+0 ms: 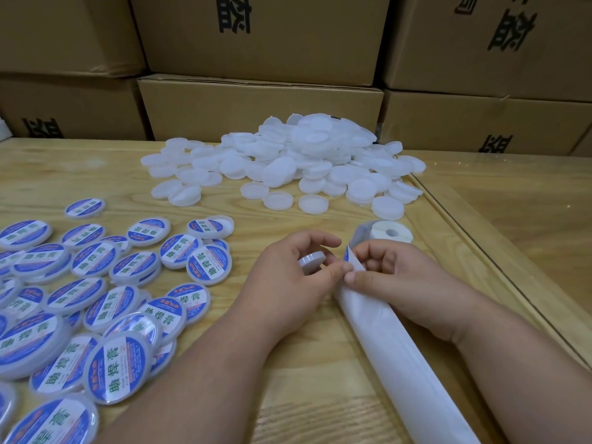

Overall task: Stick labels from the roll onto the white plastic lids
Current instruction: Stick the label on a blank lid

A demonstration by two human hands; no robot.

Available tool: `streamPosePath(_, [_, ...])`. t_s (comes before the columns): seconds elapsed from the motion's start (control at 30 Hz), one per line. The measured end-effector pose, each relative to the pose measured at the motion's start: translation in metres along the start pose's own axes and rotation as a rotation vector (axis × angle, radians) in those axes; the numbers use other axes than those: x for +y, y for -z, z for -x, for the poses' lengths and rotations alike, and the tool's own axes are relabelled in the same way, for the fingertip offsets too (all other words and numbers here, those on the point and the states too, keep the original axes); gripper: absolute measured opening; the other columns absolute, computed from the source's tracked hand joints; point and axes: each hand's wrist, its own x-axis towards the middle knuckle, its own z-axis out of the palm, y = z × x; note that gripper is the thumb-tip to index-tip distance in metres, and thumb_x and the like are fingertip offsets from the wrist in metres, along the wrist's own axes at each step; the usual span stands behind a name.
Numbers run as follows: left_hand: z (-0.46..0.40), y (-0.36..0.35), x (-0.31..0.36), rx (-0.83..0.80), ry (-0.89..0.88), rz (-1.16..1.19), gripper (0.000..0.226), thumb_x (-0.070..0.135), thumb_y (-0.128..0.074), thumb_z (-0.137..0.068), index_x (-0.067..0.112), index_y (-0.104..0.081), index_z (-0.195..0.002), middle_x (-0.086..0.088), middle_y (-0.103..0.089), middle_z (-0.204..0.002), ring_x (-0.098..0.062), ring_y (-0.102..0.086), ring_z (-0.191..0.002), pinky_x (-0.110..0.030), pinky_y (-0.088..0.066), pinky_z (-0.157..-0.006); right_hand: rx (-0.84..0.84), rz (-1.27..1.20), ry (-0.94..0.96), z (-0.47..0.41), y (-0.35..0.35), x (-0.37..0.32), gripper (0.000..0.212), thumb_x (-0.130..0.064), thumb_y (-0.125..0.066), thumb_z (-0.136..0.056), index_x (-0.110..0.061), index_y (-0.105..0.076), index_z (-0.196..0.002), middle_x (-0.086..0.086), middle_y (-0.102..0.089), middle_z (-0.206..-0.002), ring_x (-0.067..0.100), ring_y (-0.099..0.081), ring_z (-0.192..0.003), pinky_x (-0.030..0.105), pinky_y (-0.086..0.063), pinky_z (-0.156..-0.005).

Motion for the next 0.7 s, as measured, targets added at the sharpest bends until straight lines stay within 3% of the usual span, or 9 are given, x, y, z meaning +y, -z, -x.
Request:
streamPosePath(0.2, [0.0,0.002,0.0,0.034,0.007,-0.041,0.02,0.028,-0.076,-0.087,0.044,-0.071,-0.097,0.024,-0.072,-0.09,0.005,-0.066,-0.083,-0.005,-0.044,-0.066,0.035,0.003,0.038,0.0,-0.003,-0.001,0.019,-0.014,-0.059,-0.077,-0.016,-0.075,-0.088,0.004,-0.067,-0.075,0.016,-0.06,-0.07,0.029,-0.048,-0.066])
streamPosePath(0.33, [0.001,0.002,0.001,0.025,0.008,-0.032,0.019,0.031,-0.078,-0.086,0.046,-0.072,-0.095,0.025,-0.072,-0.091,0.005,-0.067,-0.084,-0.006,-0.047,-0.068,0.109,0.036,0.083,-0.001,-0.008,-0.001,0.01,-0.027,-0.067,-0.076,-0.019,-0.071,-0.08,-0.003,-0.059,-0.066,0.012,-0.053,-0.065,0.029,-0.044,-0.064])
streamPosePath(0.43, [0.001,0.002,0.002,0.011,-0.01,-0.029,0.013,0.038,-0.079,-0.083,0.043,-0.073,-0.093,0.025,-0.073,-0.093,0.008,-0.066,-0.093,-0.01,-0.049,-0.075,0.124,0.004,0.102,-0.001,-0.009,0.0,0.012,-0.031,-0.07,-0.077,-0.02,-0.073,-0.08,-0.001,-0.067,-0.072,0.014,-0.059,-0.072,0.034,-0.046,-0.07])
streamPosePath(0.53, [0.001,0.002,0.001,0.011,0.001,-0.03,0.012,0.043,-0.078,-0.079,0.042,-0.075,-0.091,0.025,-0.073,-0.094,0.007,-0.065,-0.097,-0.017,-0.05,-0.08,0.12,0.016,0.134,-0.001,-0.01,0.0,0.009,-0.029,-0.07,-0.08,-0.02,-0.074,-0.081,-0.002,-0.066,-0.071,0.012,-0.059,-0.07,0.029,-0.047,-0.068])
streamPosePath(0.7, [0.001,0.003,0.002,0.064,0.038,0.025,0.018,0.025,-0.074,-0.087,0.042,-0.074,-0.09,0.02,-0.075,-0.087,0.003,-0.068,-0.078,-0.007,-0.049,-0.065,0.1,0.038,0.146,-0.001,-0.01,0.002,0.008,-0.019,-0.063,-0.078,-0.02,-0.067,-0.084,0.012,-0.055,-0.07,0.022,-0.047,-0.064,0.035,-0.041,-0.061])
